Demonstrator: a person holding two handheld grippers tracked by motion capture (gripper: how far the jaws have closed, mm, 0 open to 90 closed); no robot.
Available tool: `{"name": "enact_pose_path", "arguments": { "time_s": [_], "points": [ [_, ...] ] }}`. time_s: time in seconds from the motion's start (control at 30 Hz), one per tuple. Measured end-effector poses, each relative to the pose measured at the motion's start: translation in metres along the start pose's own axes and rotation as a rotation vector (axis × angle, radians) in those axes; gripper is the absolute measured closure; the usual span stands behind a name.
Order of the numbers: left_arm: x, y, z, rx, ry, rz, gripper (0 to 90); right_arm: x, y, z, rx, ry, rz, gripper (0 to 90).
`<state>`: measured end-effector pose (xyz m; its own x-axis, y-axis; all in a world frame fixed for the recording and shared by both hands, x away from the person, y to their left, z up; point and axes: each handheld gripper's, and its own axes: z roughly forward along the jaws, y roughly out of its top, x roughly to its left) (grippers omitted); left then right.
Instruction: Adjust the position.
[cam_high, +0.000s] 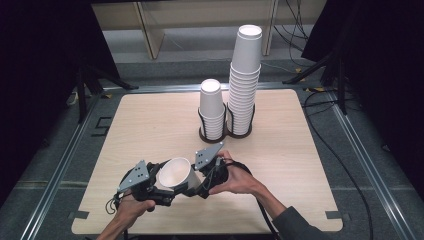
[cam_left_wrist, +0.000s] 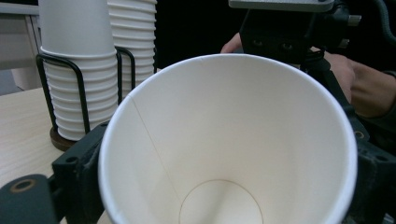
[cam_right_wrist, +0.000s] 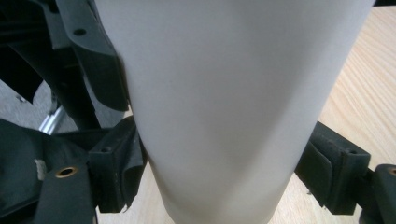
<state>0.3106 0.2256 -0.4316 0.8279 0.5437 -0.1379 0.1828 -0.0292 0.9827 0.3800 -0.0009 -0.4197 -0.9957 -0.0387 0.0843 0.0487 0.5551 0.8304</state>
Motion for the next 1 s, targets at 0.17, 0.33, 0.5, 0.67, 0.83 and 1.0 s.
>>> {"name": "enact_pose_path", "arguments": {
  "time_s": [0.17, 0.33, 0.5, 0.67, 0.83, 1.0],
  "points": [
    [-0.002, 0.001, 0.0, -0.032, 0.017, -0.003, 8.8, -0.001, 0.001, -0.001, -0.04, -0.008, 0.005, 23.1],
    [-0.002, 0.002, -0.001, -0.046, 0.018, 0.0, 13.0, -0.001, 0.001, 0.0, -0.069, -0.004, 0.03, 22.8],
    [0.001, 0.003, -0.002, -0.051, 0.022, -0.003, 15.1, -0.002, 0.0, 0.0, -0.084, -0.008, 0.039, 21.8],
    [0.003, 0.005, -0.004, -0.056, 0.058, 0.012, 16.3, -0.005, -0.004, -0.001, -0.084, -0.039, 0.083, 17.2],
    [0.008, 0.007, -0.004, -0.035, 0.15, 0.036, 16.4, -0.008, -0.015, -0.013, -0.049, -0.125, 0.119, 17.5],
    [0.02, 0.007, -0.004, -0.012, 0.257, 0.059, 16.4, -0.009, -0.026, -0.033, -0.027, -0.238, 0.134, 19.1]
  ]
}}
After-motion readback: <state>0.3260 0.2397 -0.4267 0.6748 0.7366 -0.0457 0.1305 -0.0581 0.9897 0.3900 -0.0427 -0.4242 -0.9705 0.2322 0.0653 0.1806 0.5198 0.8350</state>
